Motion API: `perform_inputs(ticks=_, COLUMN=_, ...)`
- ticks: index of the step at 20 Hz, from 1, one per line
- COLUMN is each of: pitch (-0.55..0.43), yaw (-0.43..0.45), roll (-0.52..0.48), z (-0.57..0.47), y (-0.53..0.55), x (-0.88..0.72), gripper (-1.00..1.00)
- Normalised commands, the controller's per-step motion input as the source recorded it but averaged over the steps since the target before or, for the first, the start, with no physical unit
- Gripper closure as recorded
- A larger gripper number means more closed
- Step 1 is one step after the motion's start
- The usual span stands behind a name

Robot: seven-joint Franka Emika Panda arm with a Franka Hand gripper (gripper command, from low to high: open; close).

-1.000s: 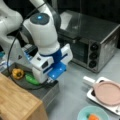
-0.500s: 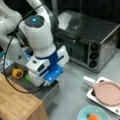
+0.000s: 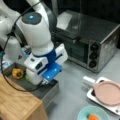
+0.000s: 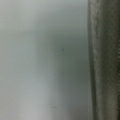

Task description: Open the drawer. Pick up the carrot. Put the carrots in the drawer.

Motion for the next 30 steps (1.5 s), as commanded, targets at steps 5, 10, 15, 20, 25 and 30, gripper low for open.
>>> perform_inputs(ticks=5, pitch=0.083, yaw=-0.085, roll=-0.082, z=0.22, y=0.17, x=-0.14, gripper=-1.0)
perform_inputs(ticks=10, pitch=0.107, yaw=-0.033, roll=-0.091, z=0.23, y=0.08, x=0.03, gripper=-1.0)
perform_inputs(ticks=15, pitch=0.134, yaw=-0.054, roll=-0.087, z=0.24, y=0.06, x=0.24, gripper=-1.0)
perform_inputs(ticks=20, pitch=0.182, yaw=-0.105, roll=-0.102, z=0.22, y=0.03, x=0.45, gripper=-1.0)
perform_inputs(ticks=25, pitch=0.247, yaw=-0.114, roll=-0.128, z=0.26, y=-0.04, x=0.72, gripper=-1.0)
perform_inputs(ticks=30, pitch=0.306, yaw=0.006, roll=-0.101, z=0.3, y=0.05, x=0.7, gripper=-1.0)
